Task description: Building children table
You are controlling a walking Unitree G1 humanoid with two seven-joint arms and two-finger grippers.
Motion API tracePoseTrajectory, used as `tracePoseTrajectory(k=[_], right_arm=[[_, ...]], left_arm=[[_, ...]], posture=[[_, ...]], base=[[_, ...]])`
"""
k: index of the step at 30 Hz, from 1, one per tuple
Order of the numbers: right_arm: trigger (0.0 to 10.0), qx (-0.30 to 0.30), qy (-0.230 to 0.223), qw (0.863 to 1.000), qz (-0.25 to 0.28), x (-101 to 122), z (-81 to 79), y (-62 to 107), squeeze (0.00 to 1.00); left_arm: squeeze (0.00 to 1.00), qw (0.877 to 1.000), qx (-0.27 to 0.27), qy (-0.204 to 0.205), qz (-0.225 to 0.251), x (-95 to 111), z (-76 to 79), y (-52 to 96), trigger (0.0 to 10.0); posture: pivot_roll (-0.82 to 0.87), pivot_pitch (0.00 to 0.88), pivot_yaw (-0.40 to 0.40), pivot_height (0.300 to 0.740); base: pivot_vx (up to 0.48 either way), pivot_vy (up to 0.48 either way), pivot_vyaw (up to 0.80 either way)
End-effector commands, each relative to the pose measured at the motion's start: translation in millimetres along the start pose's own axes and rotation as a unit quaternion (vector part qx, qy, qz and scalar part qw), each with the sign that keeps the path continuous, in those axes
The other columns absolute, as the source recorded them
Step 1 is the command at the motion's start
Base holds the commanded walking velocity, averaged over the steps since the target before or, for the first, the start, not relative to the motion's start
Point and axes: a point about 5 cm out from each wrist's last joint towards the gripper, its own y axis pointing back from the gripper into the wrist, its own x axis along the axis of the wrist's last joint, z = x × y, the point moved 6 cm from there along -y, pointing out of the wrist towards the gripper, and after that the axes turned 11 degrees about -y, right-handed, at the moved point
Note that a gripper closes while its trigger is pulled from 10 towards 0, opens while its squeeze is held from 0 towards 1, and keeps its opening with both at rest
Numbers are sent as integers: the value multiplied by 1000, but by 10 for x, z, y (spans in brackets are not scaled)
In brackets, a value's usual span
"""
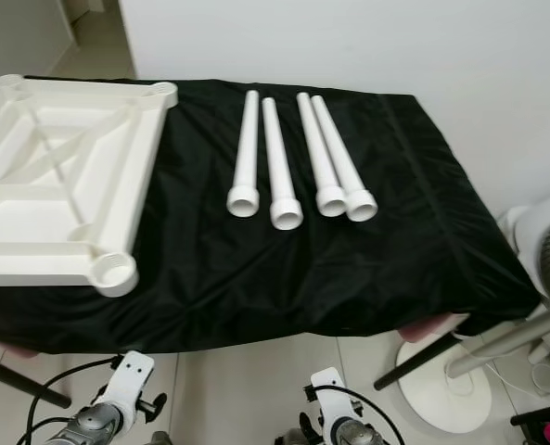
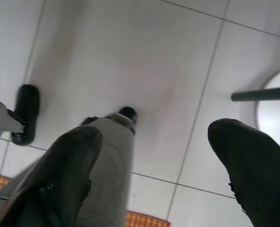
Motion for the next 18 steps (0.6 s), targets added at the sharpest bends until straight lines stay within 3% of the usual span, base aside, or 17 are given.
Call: tracePoseTrajectory(k=[1,11,18], right_arm=[[10000,-5,-4,1000,-5,-38,39,13,0],[10000,3,14,1000,12,44,83,19,0],[10000,33,35,996,76,378,98,24,0]], left_arm=[[0,1000,-14,0,0,-19,96,1,10000],[0,999,-31,-7,32,70,94,13,10000],[0,995,-41,-5,90,246,-86,60,10000]], posture=[[-30,41,-14,740],[-33,84,-21,740],[-44,122,-24,740]], base=[[0,0,0],[0,0,0],[0,0,0]])
